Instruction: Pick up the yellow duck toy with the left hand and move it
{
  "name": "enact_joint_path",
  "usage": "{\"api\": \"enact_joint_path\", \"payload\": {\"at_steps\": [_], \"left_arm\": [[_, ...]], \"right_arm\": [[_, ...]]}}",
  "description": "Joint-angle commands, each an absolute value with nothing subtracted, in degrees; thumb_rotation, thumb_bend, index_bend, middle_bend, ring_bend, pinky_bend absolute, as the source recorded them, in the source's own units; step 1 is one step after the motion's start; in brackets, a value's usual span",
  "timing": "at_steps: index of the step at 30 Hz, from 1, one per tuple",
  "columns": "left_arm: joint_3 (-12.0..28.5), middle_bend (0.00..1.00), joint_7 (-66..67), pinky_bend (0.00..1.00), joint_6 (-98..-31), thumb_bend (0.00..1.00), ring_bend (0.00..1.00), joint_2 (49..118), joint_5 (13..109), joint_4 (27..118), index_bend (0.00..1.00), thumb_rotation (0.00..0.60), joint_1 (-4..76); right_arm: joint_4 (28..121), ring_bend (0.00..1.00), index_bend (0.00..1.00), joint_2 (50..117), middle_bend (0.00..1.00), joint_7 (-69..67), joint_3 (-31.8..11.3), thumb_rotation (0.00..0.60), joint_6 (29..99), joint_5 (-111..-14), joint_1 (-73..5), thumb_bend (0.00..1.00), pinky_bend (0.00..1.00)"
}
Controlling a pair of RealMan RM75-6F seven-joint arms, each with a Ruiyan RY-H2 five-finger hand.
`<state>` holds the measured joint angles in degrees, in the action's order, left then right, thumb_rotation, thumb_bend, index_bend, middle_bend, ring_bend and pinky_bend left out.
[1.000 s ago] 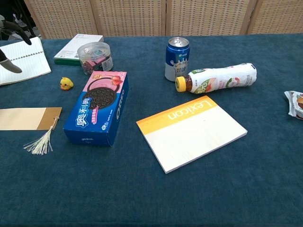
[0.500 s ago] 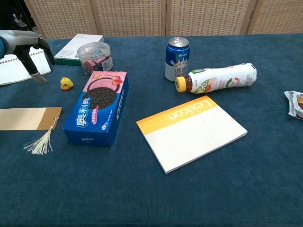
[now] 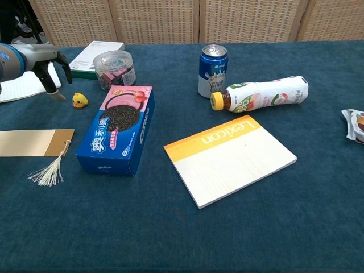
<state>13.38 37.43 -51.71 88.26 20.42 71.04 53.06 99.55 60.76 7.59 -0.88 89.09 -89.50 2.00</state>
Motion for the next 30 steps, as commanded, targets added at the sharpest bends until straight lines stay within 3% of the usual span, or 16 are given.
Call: {"api": "enact_joint_path", "payload": {"at_steps": [1, 30], "left_arm": [[13.44, 0.00, 37.29, 0.00, -51.35, 0.21, 0.00, 89.20, 20.61, 70.13, 0.42, 0.600, 53.42], [13.54, 0.00, 38.69, 0.00, -50.86, 0.21, 0.00, 93.98, 20.43, 65.71, 0.47, 0.600, 53.95]], "right_arm": [[99.53, 0.00, 0.03, 60.77, 0.00, 7.56, -0.91, 0.600, 89.01, -89.41, 1.95, 0.00, 0.00], [99.41, 0.00, 0.03, 60.50, 0.00, 6.55, -0.84, 0.600, 89.40, -89.65, 2.04, 0.00, 0.00]]}}
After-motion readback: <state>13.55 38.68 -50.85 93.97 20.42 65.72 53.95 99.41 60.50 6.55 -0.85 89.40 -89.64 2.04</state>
